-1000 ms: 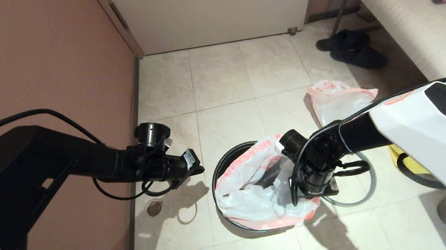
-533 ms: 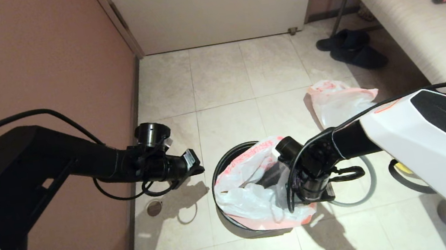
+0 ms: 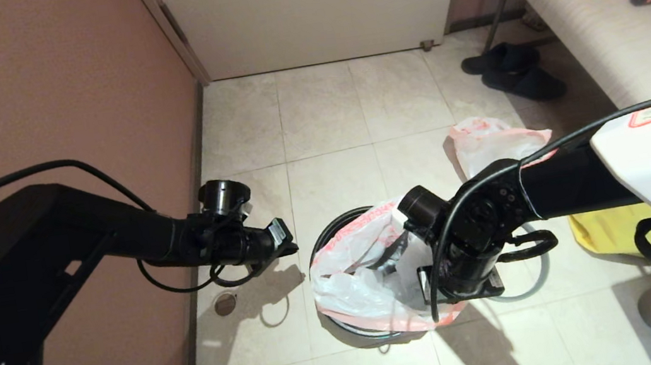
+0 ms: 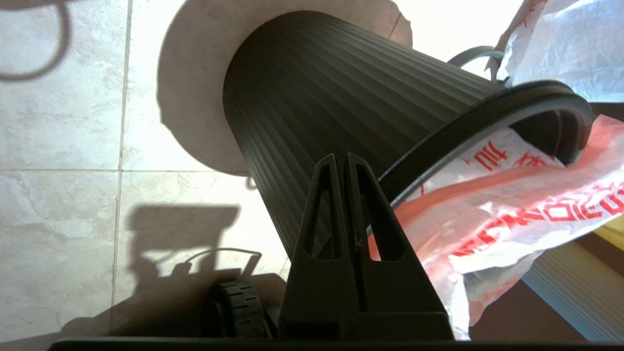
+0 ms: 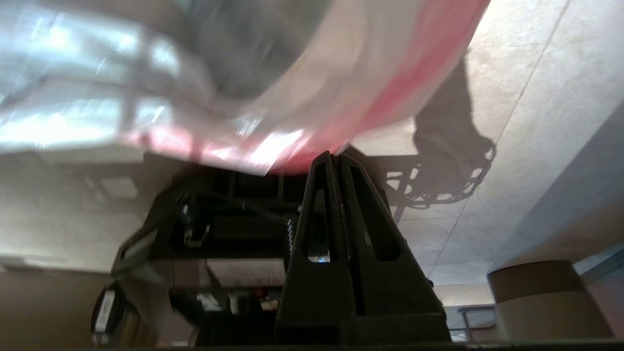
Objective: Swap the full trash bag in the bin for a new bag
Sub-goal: Put the new garbage bag on the trash can
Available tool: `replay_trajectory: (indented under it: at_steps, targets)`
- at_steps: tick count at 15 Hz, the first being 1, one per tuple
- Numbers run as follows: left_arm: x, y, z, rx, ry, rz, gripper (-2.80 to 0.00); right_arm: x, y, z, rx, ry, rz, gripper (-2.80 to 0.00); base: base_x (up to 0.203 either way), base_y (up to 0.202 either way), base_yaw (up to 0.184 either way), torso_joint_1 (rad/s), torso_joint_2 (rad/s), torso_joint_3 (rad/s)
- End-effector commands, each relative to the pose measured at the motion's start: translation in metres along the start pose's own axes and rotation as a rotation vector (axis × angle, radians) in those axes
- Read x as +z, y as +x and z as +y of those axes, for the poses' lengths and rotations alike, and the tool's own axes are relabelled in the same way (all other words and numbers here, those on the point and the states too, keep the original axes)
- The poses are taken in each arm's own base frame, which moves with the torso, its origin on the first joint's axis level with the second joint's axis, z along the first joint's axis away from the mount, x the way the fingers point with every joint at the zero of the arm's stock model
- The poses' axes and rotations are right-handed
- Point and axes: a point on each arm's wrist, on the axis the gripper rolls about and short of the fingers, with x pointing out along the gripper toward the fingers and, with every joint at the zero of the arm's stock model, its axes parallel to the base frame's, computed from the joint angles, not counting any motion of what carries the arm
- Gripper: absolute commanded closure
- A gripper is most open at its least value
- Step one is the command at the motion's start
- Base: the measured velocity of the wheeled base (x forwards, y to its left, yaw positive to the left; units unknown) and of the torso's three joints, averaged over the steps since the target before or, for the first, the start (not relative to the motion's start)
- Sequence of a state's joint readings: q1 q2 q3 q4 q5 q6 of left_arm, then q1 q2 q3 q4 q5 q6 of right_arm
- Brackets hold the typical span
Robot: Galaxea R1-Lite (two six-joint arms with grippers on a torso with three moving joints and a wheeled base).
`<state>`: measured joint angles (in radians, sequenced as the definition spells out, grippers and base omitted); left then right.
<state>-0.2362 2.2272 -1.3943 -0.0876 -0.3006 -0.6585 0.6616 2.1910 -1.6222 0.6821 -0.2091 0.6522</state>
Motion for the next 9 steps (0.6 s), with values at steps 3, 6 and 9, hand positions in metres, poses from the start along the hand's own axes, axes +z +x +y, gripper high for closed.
replay_trajectory:
  at_steps: [3, 6, 9]
  targets:
    - [0.000, 0.003, 0.001, 0.004, -0.005, 0.001, 0.00, -0.028, -0.024, 0.024, 0.063, -0.155, -0.003, 0.00, 0.000, 0.000, 0.000, 0.000, 0.00, 0.000]
    - [0.001, 0.003, 0.000, 0.002, -0.003, -0.001, 0.00, -0.032, -0.030, 0.028, 0.122, -0.187, -0.023, 0.00, 0.000, 0.000, 0.000, 0.000, 0.00, 0.000]
    - [0.002, 0.004, 0.002, 0.006, -0.007, -0.007, 0.00, -0.036, -0.023, 0.040, 0.174, -0.345, -0.033, 0.00, 0.000, 0.000, 0.000, 0.000, 0.00, 0.000]
